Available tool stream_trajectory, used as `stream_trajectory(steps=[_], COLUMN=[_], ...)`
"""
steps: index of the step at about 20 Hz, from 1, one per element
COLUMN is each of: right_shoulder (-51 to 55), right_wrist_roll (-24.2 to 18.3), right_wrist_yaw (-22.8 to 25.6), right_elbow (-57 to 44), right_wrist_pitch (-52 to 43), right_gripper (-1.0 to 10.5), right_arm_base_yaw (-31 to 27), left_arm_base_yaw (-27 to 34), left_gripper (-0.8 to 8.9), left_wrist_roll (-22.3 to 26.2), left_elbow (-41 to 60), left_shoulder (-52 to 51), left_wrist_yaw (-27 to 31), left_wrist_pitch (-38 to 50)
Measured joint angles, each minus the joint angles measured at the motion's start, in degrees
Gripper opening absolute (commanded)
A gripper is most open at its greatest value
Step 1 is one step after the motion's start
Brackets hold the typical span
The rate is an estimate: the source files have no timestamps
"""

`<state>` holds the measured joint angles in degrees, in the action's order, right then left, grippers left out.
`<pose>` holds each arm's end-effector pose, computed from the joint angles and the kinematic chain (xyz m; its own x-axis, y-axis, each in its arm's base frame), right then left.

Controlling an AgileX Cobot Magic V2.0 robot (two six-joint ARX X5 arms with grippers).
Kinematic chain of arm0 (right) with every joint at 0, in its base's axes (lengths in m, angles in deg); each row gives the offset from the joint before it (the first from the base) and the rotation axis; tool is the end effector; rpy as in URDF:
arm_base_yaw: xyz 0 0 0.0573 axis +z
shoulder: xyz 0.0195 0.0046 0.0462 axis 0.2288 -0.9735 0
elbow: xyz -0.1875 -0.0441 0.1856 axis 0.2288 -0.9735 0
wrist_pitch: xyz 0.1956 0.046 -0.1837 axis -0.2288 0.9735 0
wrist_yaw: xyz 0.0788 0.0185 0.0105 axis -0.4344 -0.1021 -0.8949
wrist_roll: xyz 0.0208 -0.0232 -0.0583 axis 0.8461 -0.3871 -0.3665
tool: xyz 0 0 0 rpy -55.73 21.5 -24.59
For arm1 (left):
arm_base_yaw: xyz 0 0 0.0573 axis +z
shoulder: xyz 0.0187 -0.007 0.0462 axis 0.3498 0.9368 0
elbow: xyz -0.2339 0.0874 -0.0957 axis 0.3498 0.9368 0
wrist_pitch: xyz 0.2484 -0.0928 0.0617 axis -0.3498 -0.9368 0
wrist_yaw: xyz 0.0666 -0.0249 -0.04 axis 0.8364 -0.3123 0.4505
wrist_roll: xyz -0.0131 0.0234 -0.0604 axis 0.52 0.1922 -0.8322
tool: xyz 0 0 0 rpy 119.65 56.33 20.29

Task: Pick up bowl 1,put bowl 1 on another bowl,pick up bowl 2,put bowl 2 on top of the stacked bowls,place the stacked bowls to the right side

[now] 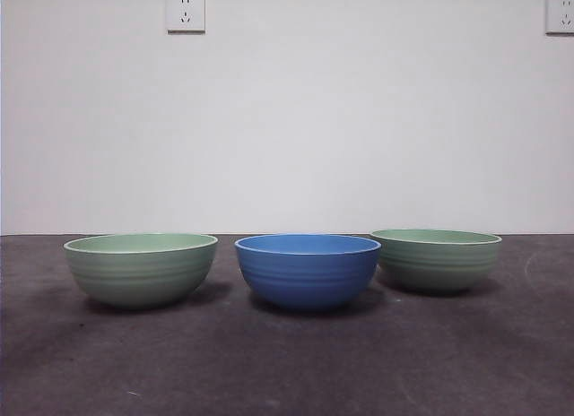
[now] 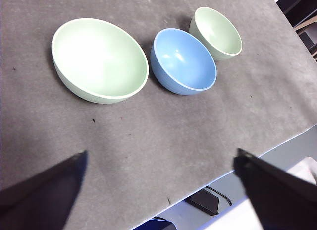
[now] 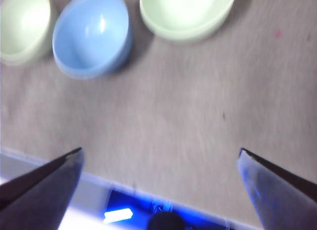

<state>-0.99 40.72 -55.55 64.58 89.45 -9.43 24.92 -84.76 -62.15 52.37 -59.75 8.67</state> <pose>0.1519 0.0271 0.3015 0.5462 0.3916 -0.7405 -0.2660 0.9193 0.2900 0.1192 -0.0207 0.2745 0.6019 -0.5780 -0.5510 0.3708 0.8134 -0.4482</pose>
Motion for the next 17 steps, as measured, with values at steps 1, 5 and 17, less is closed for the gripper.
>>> stream_trajectory(steps=[1,5,17], right_shoulder=[-0.72,-7.65,-40.3], right_wrist_roll=[1.16,6.91,13.62], right_wrist_yaw=[-0.02,-0.02,2.99], right_elbow=[0.0,0.15,0.31], right_wrist_pitch=[-2.36,-15.41,-38.95], right_gripper=[6.2,5.6,4.7], right_arm_base_yaw=[0.0,0.0,0.0], left_arm_base_yaw=[0.0,0.0,0.0], left_gripper=[5.66,5.66,5.66], left_wrist_roll=[-0.13,-0.13,-0.13], left_elbow=[0.0,0.0,0.0], left_shoulder=[0.0,0.0,0.0], left_wrist_yaw=[-0.02,-0.04,-0.07], left_wrist_pitch=[-0.02,-0.15,-1.36])
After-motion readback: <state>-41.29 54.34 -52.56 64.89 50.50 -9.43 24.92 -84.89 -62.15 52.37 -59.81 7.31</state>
